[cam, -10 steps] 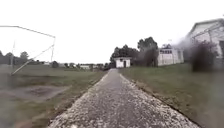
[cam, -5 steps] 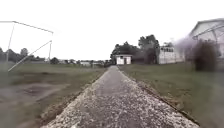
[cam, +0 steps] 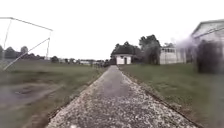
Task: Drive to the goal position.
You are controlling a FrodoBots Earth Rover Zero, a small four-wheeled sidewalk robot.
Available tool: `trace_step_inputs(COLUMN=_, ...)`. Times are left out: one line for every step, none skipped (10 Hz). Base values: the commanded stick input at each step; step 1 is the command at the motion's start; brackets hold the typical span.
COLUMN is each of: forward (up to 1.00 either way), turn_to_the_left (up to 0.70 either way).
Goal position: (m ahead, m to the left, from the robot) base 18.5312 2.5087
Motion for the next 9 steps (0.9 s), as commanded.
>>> trace_step_inputs(forward=0.7, turn_to_the_left=0.0)
trace_step_inputs(forward=0.7, turn_to_the_left=0.0)
trace_step_inputs(forward=0.7, turn_to_the_left=0.0)
trace_step_inputs(forward=0.7, turn_to_the_left=0.0)
trace_step_inputs(forward=0.7, turn_to_the_left=0.0)
trace_step_inputs(forward=0.7, turn_to_the_left=0.0)
trace_step_inputs(forward=0.7, turn_to_the_left=0.0)
trace_step_inputs(forward=0.7, turn_to_the_left=0.0)
trace_step_inputs(forward=0.7, turn_to_the_left=0.0)
